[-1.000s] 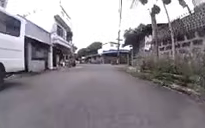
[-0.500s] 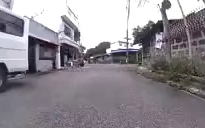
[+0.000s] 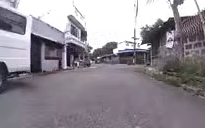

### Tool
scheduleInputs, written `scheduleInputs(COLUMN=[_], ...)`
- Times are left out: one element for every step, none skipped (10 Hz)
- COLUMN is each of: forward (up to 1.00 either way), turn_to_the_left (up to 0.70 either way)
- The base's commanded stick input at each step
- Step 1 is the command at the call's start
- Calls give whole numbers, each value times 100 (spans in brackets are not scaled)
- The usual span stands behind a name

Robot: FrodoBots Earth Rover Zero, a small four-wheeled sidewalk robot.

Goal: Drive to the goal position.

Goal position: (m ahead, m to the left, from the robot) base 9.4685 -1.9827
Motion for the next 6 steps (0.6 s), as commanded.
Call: scheduleInputs(forward=[70,70,70,70,70,70], turn_to_the_left=[16,16,16,-19,-19,-19])
